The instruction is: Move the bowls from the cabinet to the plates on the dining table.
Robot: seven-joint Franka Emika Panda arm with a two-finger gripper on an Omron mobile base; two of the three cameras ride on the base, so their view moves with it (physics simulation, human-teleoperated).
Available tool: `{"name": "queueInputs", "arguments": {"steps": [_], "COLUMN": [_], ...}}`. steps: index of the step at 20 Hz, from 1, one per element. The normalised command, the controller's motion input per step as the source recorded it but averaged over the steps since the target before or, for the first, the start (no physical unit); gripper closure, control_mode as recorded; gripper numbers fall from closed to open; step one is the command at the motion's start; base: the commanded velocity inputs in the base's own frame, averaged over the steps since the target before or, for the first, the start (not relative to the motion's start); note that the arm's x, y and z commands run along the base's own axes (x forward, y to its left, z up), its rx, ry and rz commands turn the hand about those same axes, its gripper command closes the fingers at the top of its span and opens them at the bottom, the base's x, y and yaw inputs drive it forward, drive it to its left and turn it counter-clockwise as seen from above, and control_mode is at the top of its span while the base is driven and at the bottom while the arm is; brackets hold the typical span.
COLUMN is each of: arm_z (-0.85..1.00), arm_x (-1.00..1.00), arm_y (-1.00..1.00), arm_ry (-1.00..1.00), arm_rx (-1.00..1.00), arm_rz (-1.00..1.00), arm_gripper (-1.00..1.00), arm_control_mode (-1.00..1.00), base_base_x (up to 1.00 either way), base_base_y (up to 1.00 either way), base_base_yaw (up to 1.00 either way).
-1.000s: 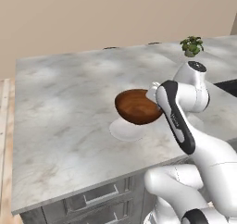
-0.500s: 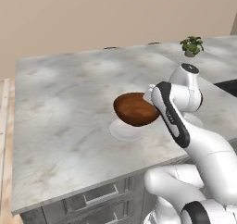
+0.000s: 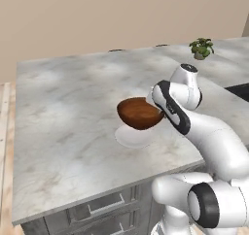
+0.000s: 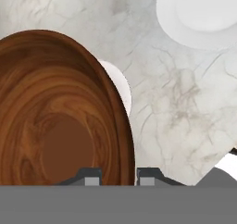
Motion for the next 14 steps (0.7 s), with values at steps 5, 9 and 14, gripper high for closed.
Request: {"name": "queueInputs", "arguments": {"steps": [5,9,14], "arm_z": [-0.08,-0.19,-0.3], "arm_x": [0.3,0.2,0.06], "arm_y": [0.0,0.01,0.04], "arm_ry": [0.0,0.0,0.0], "arm_rx": [0.01,0.0,0.0], "arm_rz": [0.0,0.0,0.0], "arm_gripper": [1.0,1.0,1.0], "arm_control_mode": [-1.0,-1.0,-1.0], "base_base_x": [0.0,0.0,0.0], "base_base_y": [0.0,0.0,0.0], "base_base_yaw": [0.0,0.0,0.0]}}
